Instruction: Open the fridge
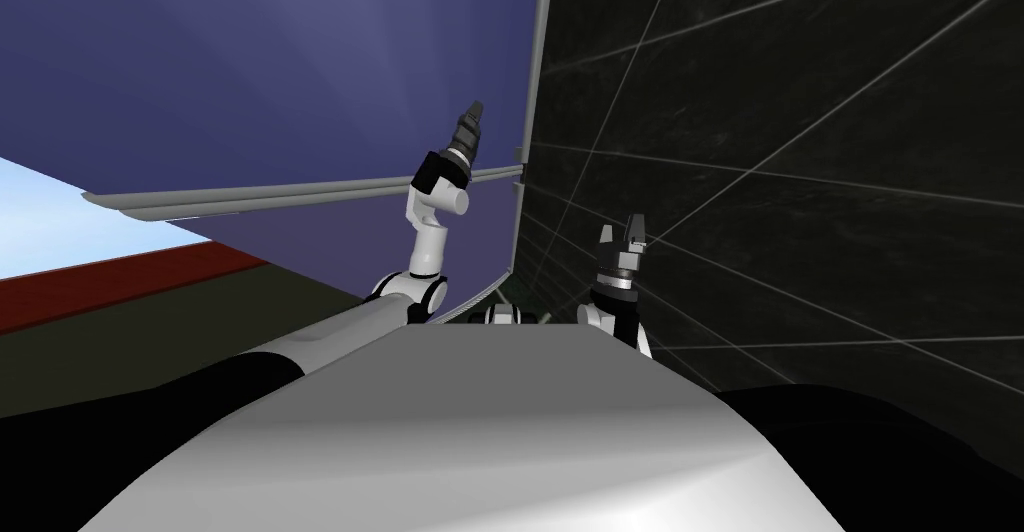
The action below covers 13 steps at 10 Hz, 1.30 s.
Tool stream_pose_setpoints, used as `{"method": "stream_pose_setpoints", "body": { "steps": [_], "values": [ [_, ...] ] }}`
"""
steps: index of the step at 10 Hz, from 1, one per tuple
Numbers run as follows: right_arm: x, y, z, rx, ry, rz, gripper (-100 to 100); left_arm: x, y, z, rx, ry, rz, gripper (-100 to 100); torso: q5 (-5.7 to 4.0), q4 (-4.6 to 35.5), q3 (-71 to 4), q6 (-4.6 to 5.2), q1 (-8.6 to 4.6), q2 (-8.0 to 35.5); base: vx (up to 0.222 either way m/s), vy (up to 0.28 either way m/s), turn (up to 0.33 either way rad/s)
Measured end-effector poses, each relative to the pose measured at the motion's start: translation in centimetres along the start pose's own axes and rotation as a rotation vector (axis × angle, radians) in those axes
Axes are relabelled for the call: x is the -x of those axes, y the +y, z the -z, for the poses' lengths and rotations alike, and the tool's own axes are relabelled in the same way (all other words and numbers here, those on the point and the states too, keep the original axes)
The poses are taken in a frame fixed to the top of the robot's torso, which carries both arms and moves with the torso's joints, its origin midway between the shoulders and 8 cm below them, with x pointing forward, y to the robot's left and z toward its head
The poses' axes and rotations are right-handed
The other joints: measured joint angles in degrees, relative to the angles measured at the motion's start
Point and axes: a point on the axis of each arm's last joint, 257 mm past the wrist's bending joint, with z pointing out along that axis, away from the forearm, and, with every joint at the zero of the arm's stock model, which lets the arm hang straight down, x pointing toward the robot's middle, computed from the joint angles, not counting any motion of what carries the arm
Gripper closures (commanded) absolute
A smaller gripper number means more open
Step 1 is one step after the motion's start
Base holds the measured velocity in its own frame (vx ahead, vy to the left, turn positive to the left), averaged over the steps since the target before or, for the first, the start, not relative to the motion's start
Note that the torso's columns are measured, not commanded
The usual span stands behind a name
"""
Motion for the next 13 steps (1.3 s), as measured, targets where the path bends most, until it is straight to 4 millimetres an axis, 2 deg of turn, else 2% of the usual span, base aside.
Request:
{"method": "stream_pose_setpoints", "body": {
  "steps": [4,9,13],
  "values": [
    [0.0,0.0,0.0,0.000,0.000,0.000,0,-0.9,-2.2,-2.3,0.007,0.040,-0.025,-100,0.00,0.04,0.08,-0.01,0.00,0.12,0.022,-0.004,-0.004],
    [0.0,0.0,0.0,0.000,0.000,0.000,0,-2.8,-3.5,-5.4,0.058,0.116,-0.072,-100,0.01,0.05,0.11,-0.01,0.02,0.16,0.027,-0.008,-0.001],
    [0.0,0.0,0.0,0.000,0.000,0.000,0,-4.1,-5.8,-7.6,0.080,0.165,-0.114,-100,0.00,0.05,0.10,-0.01,0.00,0.14,0.029,-0.012,0.000]
  ]
}}
